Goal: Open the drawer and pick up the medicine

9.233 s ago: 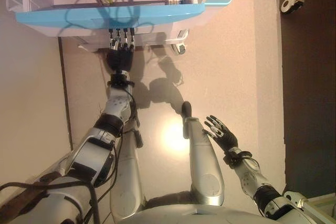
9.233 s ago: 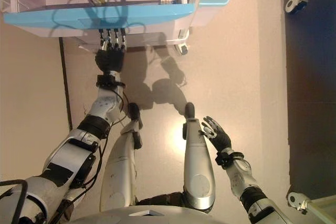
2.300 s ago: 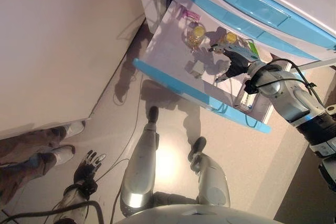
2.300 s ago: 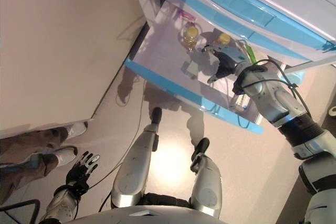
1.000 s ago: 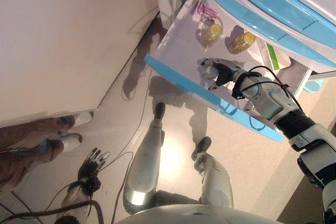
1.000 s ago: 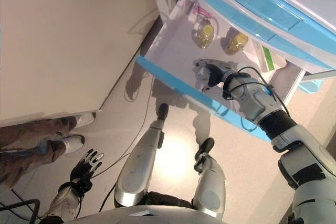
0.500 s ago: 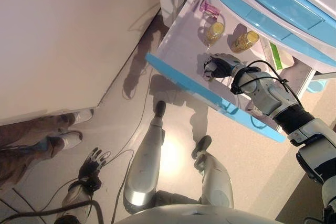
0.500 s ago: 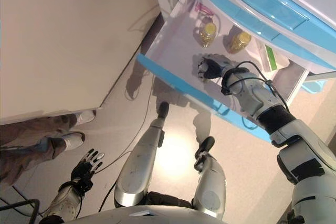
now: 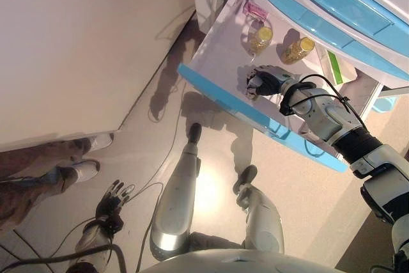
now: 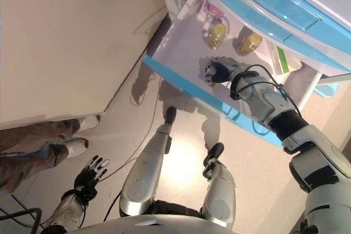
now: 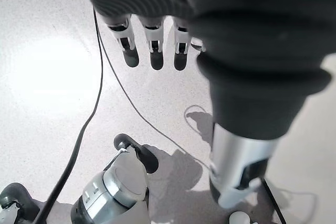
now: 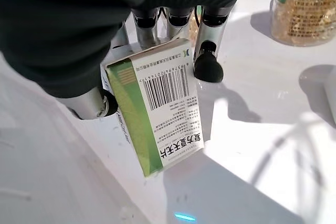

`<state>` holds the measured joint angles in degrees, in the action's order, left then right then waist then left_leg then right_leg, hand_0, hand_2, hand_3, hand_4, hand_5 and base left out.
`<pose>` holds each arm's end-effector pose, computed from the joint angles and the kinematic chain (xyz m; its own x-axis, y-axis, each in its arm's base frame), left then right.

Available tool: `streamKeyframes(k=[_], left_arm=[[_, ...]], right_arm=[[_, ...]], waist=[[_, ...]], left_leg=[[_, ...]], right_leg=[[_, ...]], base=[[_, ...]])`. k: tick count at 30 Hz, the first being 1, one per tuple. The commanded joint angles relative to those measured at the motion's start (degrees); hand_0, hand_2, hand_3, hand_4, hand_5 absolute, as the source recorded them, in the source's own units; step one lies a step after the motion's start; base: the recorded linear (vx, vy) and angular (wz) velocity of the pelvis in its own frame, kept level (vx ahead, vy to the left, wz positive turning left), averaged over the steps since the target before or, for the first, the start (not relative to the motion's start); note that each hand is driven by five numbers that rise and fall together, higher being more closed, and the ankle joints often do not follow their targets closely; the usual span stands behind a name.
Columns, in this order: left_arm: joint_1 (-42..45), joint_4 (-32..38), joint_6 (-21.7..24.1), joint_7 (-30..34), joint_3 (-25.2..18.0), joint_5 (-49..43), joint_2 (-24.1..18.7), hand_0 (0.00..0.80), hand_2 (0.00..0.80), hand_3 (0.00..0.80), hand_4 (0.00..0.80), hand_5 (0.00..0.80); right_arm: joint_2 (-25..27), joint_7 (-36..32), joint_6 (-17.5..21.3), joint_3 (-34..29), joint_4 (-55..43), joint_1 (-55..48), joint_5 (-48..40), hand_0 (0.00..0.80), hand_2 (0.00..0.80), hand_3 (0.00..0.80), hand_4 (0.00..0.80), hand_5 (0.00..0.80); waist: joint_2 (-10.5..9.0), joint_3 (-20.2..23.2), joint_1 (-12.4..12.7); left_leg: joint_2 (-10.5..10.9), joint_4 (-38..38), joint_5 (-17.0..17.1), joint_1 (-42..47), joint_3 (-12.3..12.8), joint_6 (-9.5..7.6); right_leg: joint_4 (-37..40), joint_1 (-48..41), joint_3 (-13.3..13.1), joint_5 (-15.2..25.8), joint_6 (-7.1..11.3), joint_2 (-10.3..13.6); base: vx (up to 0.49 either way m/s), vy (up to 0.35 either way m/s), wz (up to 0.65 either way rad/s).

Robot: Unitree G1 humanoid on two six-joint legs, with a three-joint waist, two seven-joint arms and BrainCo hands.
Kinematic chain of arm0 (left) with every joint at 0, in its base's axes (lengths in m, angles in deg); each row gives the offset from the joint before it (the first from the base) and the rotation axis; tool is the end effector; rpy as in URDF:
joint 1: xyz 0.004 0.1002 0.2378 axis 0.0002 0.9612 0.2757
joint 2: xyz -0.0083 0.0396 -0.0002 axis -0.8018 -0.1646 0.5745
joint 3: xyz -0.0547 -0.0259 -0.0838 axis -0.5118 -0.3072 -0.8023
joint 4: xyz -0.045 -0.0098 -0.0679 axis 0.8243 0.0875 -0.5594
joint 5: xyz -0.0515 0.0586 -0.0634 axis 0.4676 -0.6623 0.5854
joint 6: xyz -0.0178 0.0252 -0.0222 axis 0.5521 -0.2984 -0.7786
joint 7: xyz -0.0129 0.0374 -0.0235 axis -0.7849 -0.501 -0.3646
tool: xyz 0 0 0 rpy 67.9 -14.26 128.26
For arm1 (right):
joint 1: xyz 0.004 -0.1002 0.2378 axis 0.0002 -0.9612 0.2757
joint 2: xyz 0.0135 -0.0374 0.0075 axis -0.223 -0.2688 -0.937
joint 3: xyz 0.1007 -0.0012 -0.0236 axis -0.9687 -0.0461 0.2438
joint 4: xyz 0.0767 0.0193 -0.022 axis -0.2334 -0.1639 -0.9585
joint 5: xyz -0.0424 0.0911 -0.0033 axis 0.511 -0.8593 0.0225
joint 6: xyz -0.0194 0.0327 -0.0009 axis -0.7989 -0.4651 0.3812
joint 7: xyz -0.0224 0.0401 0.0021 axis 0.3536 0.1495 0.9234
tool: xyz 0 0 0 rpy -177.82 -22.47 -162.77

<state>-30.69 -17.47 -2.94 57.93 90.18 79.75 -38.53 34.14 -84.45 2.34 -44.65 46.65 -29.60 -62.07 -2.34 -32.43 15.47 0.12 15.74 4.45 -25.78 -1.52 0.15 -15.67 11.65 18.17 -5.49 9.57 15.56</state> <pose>0.1043 0.2753 -0.0712 0.7737 0.2168 -0.5954 -0.4283 0.8714 -0.2392 0.3173 -0.1842 0.1678 0.9233 0.3767 -0.0754 -0.1176 0.0904 -0.9889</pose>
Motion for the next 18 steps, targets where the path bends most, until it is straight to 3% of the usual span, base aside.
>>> streamKeyframes(k=[1, 8, 18], left_arm=[[2.71, 1.57, 0.86, -0.25, 1.88, -0.7, -0.85, 0.0, 0.0, 0.0, 0.0, 0.0], [2.81, 1.22, 0.98, -0.33, 1.23, -0.76, -0.72, 0.0, 0.0, 0.0, 0.0, 0.0], [3.17, 0.26, 1.26, -0.66, 0.0, -1.57, 0.3, 0.0, 0.0, 0.0, 0.0, 0.0]], right_arm=[[2.99, 2.09, 1.98, -0.62, -3.72, 1.93, 0.66, 0.8, 0.8, 0.8, 0.8, 0.8], [4.84, 3.07, 2.9, -3.4, -10.41, 0.37, -0.21, 0.8, 0.8, 0.8, 0.8, 0.8], [7.52, 0.15, 3.47, -10.53, -29.03, -1.77, -3.26, 0.8, 0.8, 0.8, 0.8, 0.8]], waist=[[1.24, 2.64, 0.59], [0.65, 2.64, -0.3], [-0.52, 3.69, -1.99]], left_leg=[[2.22, -0.28, -7.3, 4.8, 0.61, -3.1], [1.84, -1.5, -7.3, 7.04, 0.98, -3.07], [1.34, -3.18, -7.45, 9.96, 1.91, -2.99]], right_leg=[[-3.5, 6.1, -2.56, 10.01, -1.08, -0.66], [-3.52, 4.57, -3.31, 10.26, -0.78, -0.88], [-2.56, 2.52, -4.41, 10.79, -0.2, -1.17]], base=[[0.0, 0.0, 0.0], [0.0, 0.0, 0.0], [0.005, -0.002, -0.02]])
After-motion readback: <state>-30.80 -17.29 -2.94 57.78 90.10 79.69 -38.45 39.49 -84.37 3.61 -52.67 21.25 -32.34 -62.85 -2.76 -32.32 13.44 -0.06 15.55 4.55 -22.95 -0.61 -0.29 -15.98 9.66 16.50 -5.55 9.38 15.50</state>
